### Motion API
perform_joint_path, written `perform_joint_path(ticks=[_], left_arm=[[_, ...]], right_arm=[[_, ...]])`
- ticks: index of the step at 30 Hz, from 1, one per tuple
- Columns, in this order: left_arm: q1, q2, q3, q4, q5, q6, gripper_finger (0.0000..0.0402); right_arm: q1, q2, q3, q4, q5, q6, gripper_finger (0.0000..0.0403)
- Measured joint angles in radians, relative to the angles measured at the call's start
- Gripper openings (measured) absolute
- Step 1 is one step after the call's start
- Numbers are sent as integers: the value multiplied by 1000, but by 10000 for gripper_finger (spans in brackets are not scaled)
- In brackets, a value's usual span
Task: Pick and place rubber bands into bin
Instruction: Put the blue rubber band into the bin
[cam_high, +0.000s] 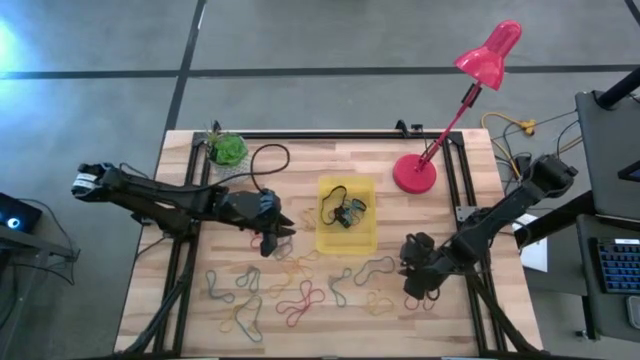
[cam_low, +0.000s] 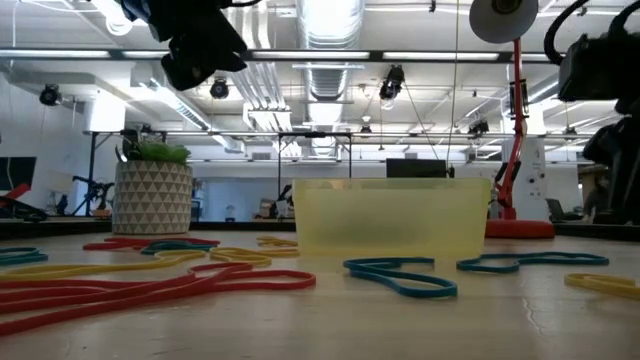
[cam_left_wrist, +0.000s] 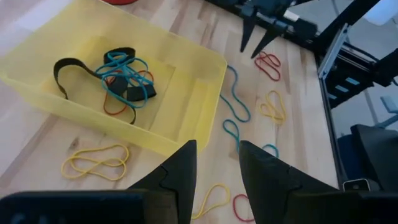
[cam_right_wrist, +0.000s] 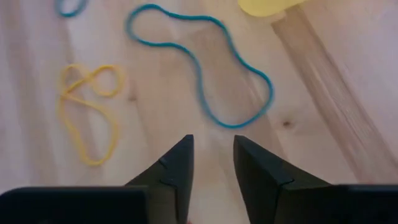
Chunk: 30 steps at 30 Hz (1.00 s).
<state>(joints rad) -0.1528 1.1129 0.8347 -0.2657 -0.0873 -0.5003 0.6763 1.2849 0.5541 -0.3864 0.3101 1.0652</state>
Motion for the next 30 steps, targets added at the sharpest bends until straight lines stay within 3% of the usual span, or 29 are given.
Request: perform_joint_path(ticks=[4, 11, 20, 30], left_arm=[[0, 12, -1, 10, -3, 6, 105], [0, 14, -8, 19, -6, 9, 105], [0, 14, -10, 19, -8, 9, 105], [0, 14, -23, 21, -8, 10, 105]], right_arm=[[-41, 58, 8, -1, -23, 39, 135], [-146, 137, 58, 0, -177, 64, 152], [-237, 139, 133, -176, -180, 74, 153], [-287, 158, 136, -173, -209, 53, 152]])
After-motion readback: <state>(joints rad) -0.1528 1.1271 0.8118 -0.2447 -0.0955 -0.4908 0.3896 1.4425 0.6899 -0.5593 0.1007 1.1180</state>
